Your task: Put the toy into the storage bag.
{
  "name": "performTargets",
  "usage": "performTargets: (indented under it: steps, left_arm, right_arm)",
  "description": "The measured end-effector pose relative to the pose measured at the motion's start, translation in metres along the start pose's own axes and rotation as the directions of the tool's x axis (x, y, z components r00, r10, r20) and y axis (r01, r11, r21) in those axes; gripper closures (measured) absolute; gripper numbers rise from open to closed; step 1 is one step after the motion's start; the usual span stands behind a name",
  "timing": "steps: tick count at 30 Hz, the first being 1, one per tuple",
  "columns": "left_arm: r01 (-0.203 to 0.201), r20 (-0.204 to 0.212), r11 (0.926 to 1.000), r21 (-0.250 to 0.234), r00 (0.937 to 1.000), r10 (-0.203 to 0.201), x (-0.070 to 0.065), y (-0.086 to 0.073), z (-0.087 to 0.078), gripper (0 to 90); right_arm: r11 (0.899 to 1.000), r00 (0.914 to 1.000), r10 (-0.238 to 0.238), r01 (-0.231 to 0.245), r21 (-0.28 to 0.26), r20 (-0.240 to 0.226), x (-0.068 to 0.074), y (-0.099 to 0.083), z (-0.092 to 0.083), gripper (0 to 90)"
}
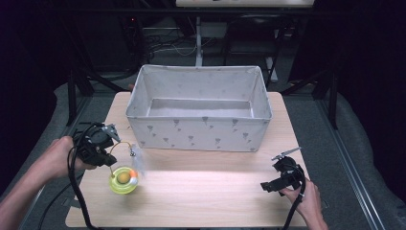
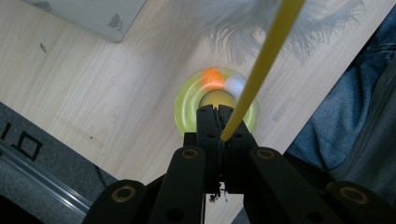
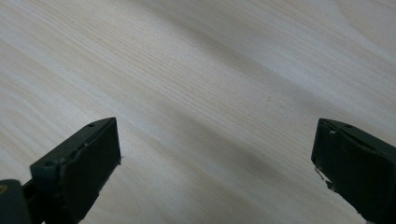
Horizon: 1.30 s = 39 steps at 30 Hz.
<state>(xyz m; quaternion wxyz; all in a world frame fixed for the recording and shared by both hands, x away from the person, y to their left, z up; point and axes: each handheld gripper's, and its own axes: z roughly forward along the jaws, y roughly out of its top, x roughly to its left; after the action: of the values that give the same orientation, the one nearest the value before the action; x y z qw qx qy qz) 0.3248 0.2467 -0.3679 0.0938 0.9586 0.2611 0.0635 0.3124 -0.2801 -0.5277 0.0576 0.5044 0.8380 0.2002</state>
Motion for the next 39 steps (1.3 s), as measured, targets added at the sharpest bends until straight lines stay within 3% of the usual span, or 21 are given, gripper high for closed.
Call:
performTargets:
  steps: [16, 39]
  left_arm:
    - [-0.033, -0.009, 0.9994, -0.004, 0.9994, 0.033, -0.001, 0.012, -0.026, 88.2]
    - [-0.098, -0.055, 0.9951, -0.011, 0.9937, 0.097, -0.005, 0.037, -0.061, 88.2]
  right_arm:
    - [1.0, 1.0, -0.001, 0.001, -0.006, 0.006, 0.0, 0.0, -0.001, 1.0]
    - [1.0, 1.0, 0.001, -0.001, -0.015, 0.001, 0.0, -0.001, -0.003, 0.9]
